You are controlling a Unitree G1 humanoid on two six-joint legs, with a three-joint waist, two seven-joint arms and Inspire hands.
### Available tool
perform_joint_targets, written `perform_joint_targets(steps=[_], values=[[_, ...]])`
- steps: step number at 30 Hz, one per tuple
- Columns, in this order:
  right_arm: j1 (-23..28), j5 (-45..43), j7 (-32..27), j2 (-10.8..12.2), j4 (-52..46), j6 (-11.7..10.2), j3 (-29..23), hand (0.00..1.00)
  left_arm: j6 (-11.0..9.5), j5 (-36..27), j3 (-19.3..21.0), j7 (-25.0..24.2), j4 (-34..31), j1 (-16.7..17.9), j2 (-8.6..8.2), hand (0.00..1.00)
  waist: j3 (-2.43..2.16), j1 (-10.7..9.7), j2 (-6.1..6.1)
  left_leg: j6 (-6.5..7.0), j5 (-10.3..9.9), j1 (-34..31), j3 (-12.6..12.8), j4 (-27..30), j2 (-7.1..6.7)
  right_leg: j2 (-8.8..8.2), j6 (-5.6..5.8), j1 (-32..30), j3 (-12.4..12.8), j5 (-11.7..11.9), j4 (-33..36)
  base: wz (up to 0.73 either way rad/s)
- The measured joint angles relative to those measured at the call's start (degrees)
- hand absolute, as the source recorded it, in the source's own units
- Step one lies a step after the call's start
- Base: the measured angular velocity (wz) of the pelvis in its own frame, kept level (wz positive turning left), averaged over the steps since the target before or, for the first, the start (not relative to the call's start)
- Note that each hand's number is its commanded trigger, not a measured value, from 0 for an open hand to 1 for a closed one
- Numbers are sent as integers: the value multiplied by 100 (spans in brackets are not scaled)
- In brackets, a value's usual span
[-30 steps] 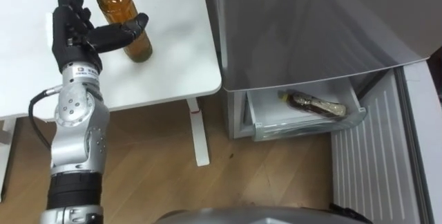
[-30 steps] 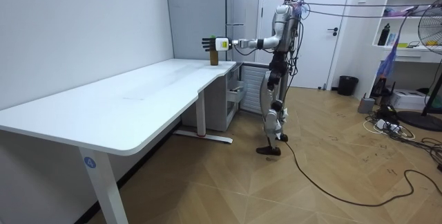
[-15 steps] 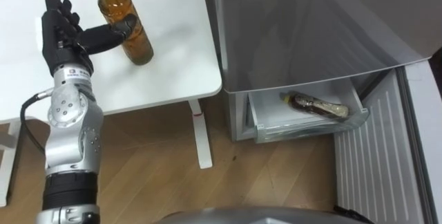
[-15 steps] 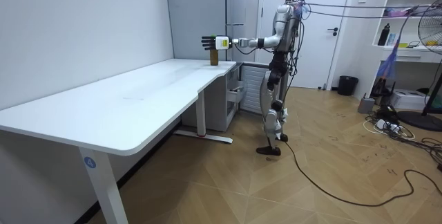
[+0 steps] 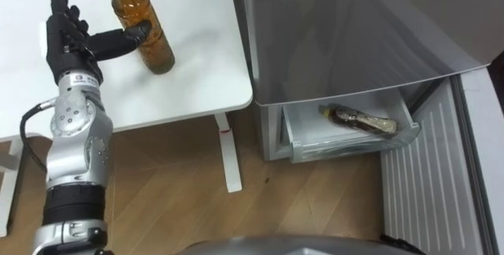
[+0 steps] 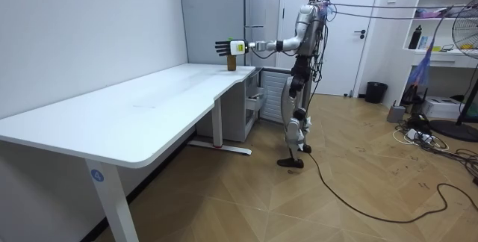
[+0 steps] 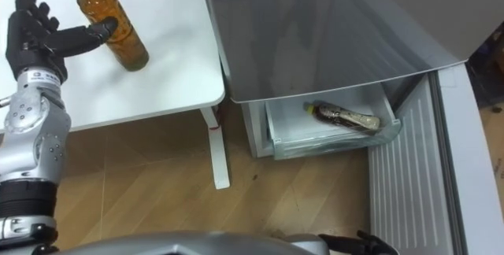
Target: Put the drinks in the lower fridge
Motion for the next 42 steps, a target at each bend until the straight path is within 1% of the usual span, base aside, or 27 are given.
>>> perform_joint_targets(steps=[2, 4, 6, 7, 9, 13, 18, 22, 26, 30, 31, 32, 33, 34, 42], values=[[25, 13, 3, -12, -25, 37, 6, 0, 26, -10, -1, -30, 14, -57, 10, 0, 0, -3, 12, 1, -1, -1, 37, 0, 9, 0, 0, -40, 4, 0, 49, -10], [32, 15, 18, -20, -25, 68, 4, 0, 53, -14, -3, -122, 197, -214, 15, 0, -4, -13, 24, 3, -2, -26, 41, 23, 10, -1, -1, -47, 12, 1, 52, -2], [12, 12, 67, -34, -25, 82, 1, 0, 79, -28, -2, -149, 325, -269, 18, 0, -13, -64, 38, 4, -3, -32, 41, 31, 11, 0, -1, -61, 24, 1, 54, 0], [-17, 11, 74, -42, -19, 82, -1, 0, 99, -68, -2, -182, 416, -287, 27, 0, -25, -100, 56, 5, -3, -40, 42, 34, 11, 0, -1, -70, 38, 1, 55, 0], [-16, 11, 127, -57, -15, 82, -4, 0, 137, -83, -2, -249, 546, -325, 31, 0, -37, -114, 76, 5, -3, -40, 53, 35, 11, 1, -2, -78, 59, 1, 57, -2], [-10, 9, 247, -62, -16, 85, -51, 0, 156, -82, 0, -392, 557, -392, 45, 0, -38, -134, 77, 5, -3, -41, 81, 34, 15, 4, -4, -101, 92, 3, 68, -4], [-9, 9, 255, -62, -15, 85, -52, 0, 155, -82, -3, -519, 584, -408, 46, 0, -33, -142, 72, 5, -3, -40, 87, 32, 17, 4, -4, -109, 99, 3, 69, 0], [-20, 7, 255, -61, -15, 88, -52, 0, 158, -81, -2, -648, 766, -414, 47, 0, -21, -141, 69, 5, -3, -51, 98, 30, 21, 9, -4, -131, 113, 2, 69, 0], [-23, 8, 266, -60, -21, 92, -53, 0, 198, -83, 5, -739, 775, -414, 48, 0, -16, -134, 60, 5, -3, -76, 119, 30, 22, 12, -4, -164, 157, 2, 58, -2], [-32, 8, 302, -52, -22, 93, -51, 0, 246, -81, 6, -850, 775, -416, 50, 0, 1, -123, 34, 5, -3, -85, 124, 29, 21, 13, -2, -171, 172, -1, 42, 0], [-35, 8, 311, -51, -22, 93, -50, 0, 263, -81, 7, -868, 775, -417, 50, 8, 5, -123, 27, 4, -3, -88, 123, 29, 21, 14, -2, -174, 177, -1, 39, 0], [-35, 8, 314, -51, -22, 93, -50, 0, 265, -81, 7, -870, 775, -417, 50, 73, 7, -123, 25, 4, -3, -90, 124, 29, 21, 14, -2, -176, 182, -1, 38, 0], [-35, 8, 316, -51, -22, 93, -51, 0, 267, -81, 7, -878, 775, -421, 50, 93, 9, -123, 20, 4, -3, -91, 134, 28, 21, 15, -1, -184, 200, -2, 38, -3], [-38, 8, 316, -51, -23, 93, -51, 0, 268, -81, 11, -887, 775, -426, 51, 100, 10, -117, 19, 4, -3, -94, 138, 28, 21, 15, -1, -190, 204, -2, 38, -3], [-62, 2, 315, -61, -16, 93, -47, 0, 307, -83, 28, -897, 775, -443, 92, 100, -2, -121, 34, 4, -3, -101, 157, 32, 21, 15, -1, -204, 223, -2, 44, 0]])
